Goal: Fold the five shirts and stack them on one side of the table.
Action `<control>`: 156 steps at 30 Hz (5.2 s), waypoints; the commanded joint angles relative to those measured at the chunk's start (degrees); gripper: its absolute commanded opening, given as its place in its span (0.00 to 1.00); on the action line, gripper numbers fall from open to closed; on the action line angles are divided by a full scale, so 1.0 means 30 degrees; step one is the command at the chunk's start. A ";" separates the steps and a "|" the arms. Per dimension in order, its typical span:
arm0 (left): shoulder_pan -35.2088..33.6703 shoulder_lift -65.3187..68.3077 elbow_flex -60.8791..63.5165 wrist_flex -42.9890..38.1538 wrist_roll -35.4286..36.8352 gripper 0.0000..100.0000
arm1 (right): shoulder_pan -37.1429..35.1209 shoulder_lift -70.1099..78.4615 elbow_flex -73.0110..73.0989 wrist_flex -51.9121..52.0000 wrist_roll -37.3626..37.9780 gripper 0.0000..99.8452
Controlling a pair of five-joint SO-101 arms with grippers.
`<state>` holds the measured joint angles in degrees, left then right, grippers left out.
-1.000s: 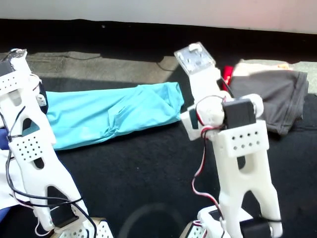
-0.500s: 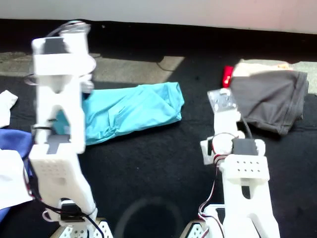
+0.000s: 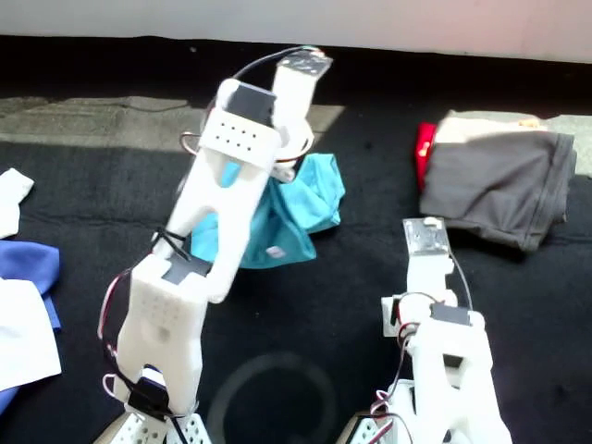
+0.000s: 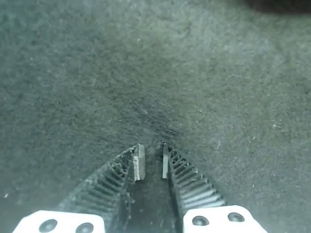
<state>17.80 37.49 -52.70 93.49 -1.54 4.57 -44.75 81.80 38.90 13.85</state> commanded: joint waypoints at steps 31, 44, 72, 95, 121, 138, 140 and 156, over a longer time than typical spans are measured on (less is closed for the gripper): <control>-0.1421 0.7370 -0.9626 0.2725 0.0029 0.01 | 0.0484 -0.0103 0.0718 -0.0864 -0.0176 0.08; 0.2505 0.7399 -0.7223 0.2725 0.0088 0.01 | 0.0484 -0.0103 0.0689 -0.0864 -0.0176 0.08; 0.3092 0.8835 -0.8484 0.2286 0.0117 0.01 | 0.0484 -0.0103 0.0689 -0.0864 -0.0176 0.08; 0.0337 0.4147 -1.0945 0.2872 0.0147 0.01 | 0.0484 0.0103 -0.5231 0.4996 -0.0967 0.09; -1.1941 -1.7685 2.4894 -0.3458 -0.0059 0.01 | -0.7575 1.8447 -3.1751 1.1736 -0.7824 0.23; -1.3436 -1.9560 2.9758 -0.8498 -0.1465 0.01 | -0.8601 3.1663 -4.8337 1.8095 -0.8674 0.35; -1.3436 -1.9560 2.9788 -0.8586 -0.1465 0.01 | -0.8630 3.2601 -4.9304 1.8095 -0.9231 0.36; -1.3495 -1.9560 2.9993 -0.8557 -0.1495 0.01 | -0.8864 3.7817 -5.1941 1.8066 -0.9436 0.22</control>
<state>-22.11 -19.21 37.14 68.44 -5.67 -21.45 67.87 -72.75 92.44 -14.46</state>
